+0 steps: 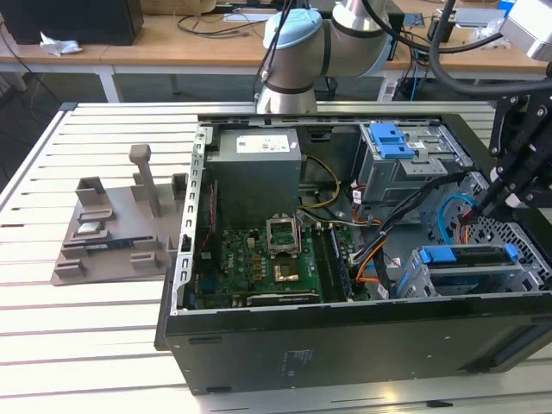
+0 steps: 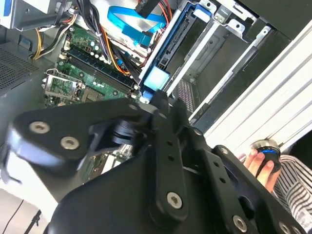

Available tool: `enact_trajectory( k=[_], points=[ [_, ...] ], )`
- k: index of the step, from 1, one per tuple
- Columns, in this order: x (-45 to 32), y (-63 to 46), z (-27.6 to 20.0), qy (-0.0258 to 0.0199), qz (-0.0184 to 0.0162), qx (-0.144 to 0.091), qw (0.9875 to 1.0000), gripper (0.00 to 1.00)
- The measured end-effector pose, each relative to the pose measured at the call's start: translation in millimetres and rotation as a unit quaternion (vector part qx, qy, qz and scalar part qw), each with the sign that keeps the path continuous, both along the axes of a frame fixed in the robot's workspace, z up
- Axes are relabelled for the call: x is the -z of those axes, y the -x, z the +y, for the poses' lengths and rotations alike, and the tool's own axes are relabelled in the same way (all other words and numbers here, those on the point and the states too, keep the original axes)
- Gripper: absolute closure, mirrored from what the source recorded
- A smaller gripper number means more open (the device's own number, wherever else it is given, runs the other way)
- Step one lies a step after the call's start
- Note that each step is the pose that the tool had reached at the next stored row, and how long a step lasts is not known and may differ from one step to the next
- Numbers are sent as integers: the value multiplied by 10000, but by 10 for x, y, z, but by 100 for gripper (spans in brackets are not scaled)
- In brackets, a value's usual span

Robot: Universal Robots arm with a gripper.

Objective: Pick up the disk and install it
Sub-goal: 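Insert the disk into the insertion slot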

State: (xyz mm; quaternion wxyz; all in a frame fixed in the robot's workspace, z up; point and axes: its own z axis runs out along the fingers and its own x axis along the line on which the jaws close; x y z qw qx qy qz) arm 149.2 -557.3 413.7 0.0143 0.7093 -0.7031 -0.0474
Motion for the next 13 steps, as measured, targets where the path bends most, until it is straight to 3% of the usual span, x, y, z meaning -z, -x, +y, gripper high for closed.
enact_trajectory(
  k=[1,2,8,13],
  points=[
    [0,0,0,0,0,0,10000,82],
    [1,0,0,0,0,0,10000,88],
    [6,-7,5,-2,0,0,10000,89],
    [10,-105,94,0,1,-3,10000,89]
  ],
)
